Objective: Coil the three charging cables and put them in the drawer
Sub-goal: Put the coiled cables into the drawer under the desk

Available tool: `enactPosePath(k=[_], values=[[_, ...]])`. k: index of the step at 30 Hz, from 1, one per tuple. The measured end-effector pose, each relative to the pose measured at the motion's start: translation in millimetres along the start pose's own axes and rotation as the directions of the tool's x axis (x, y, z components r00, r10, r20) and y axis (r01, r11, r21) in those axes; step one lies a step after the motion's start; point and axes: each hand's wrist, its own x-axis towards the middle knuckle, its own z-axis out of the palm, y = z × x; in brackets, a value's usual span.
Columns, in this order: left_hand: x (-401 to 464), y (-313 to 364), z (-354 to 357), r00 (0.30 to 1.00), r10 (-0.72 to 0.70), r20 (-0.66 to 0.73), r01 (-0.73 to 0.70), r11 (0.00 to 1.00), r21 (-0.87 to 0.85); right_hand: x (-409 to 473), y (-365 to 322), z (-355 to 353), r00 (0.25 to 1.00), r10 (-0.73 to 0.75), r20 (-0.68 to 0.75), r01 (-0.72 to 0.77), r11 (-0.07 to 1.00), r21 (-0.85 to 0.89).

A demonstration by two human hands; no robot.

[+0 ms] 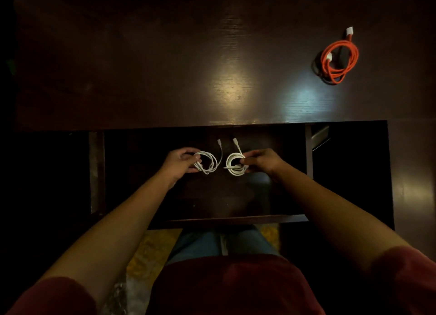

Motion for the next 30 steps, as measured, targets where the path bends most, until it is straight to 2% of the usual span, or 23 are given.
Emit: enactPosePath(k=[9, 14, 21, 26, 30], values=[[24.7, -16.1, -2.9, 0.996, -0.037, -0.081, 0.045, 0.995, 0.091, 17.3, 13.8, 6.9, 0.998, 0.038, -0.057, -0.042, 0.997, -0.067], [37.1, -14.8, 6.1, 0.997, 0.017, -0.079, 0.004, 0.966, 0.258, 30.8, 25.7, 3.0, 0.991, 0.013, -0.134, -0.048, 0.964, -0.262], [47.2, -11.0, 11.4, 0.985, 0.132, -0.108, -0.054, 0.841, 0.538, 20.6, 19.4, 3.0, 0.972, -0.123, -0.199, -0.005, 0.84, -0.542], [51.7, -10.8, 11.4, 0.978, 0.161, -0.129, -0.04, 0.761, 0.647, 17.6, 18.8, 0.9, 0.956, -0.187, -0.226, -0.012, 0.745, -0.667], [55.0, -10.1, 10.6, 0.978, 0.179, -0.106, -0.063, 0.744, 0.665, 18.7, 22.1, -0.9, 0.943, -0.234, -0.237, -0.024, 0.663, -0.748]])
